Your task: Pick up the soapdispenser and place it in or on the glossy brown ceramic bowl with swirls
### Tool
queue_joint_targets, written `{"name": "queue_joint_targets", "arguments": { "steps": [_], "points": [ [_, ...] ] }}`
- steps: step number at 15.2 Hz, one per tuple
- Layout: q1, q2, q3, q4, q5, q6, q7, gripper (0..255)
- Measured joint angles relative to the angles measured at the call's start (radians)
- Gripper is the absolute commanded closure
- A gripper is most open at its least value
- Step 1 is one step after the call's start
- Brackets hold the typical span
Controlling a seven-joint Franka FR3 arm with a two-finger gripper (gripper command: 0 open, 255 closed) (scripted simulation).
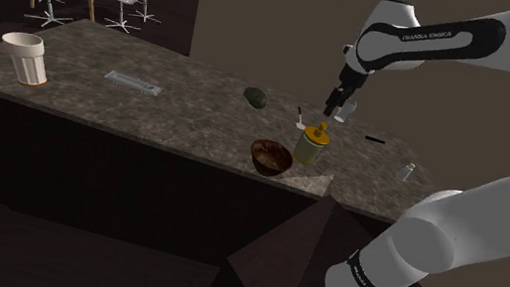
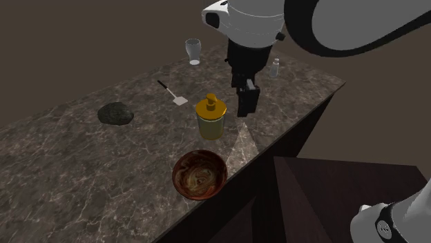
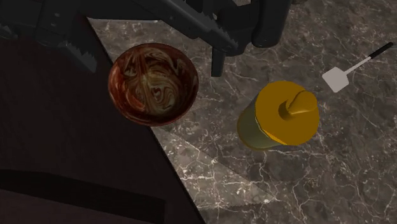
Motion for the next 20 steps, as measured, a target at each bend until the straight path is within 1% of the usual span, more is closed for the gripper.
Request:
{"name": "queue_joint_targets", "arguments": {
  "steps": [4,6,10,14,20],
  "points": [
    [-0.016,0.125,-0.062,0.036,0.008,0.100,-0.067,0],
    [-0.021,0.196,-0.088,0.063,0.023,0.148,-0.102,0],
    [-0.037,0.339,-0.134,0.126,0.077,0.233,-0.187,0],
    [-0.064,0.502,-0.155,0.231,0.166,0.290,-0.283,0],
    [-0.151,0.735,-0.136,0.396,0.297,0.351,-0.417,0]
  ]
}}
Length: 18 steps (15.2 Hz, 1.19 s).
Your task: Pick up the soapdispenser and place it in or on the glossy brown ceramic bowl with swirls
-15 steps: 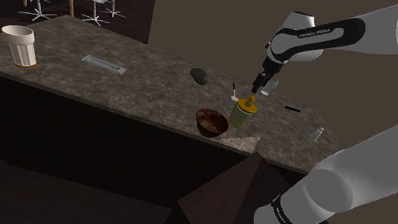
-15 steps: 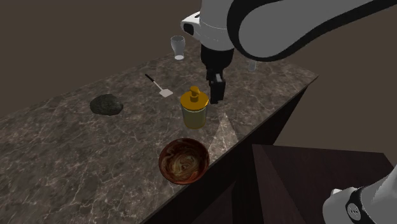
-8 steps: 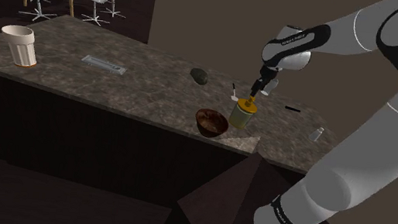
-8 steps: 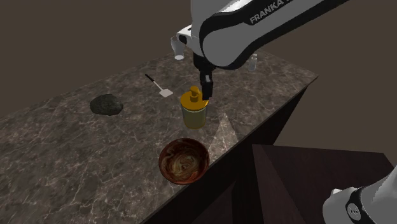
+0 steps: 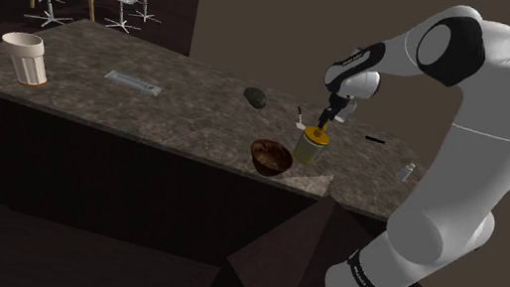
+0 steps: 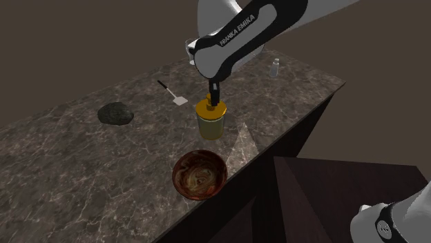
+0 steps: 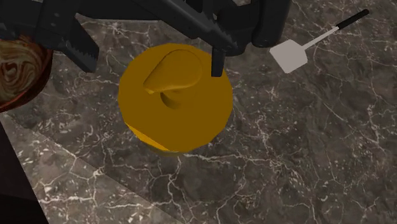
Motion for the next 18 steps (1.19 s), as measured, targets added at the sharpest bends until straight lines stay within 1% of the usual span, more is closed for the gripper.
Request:
{"name": "queue_joint_targets", "arguments": {
  "steps": [2,8,15,16,18],
  "points": [
    [-0.019,0.043,0.009,0.032,0.021,0.009,-0.020,0],
    [-0.049,0.118,0.031,0.052,0.057,0.063,-0.047,0],
    [-0.052,0.132,0.035,0.057,0.062,0.072,-0.049,0],
    [-0.052,0.132,0.035,0.057,0.062,0.072,-0.049,255],
    [-0.052,0.132,0.035,0.057,0.062,0.072,-0.049,255]
  ]
}}
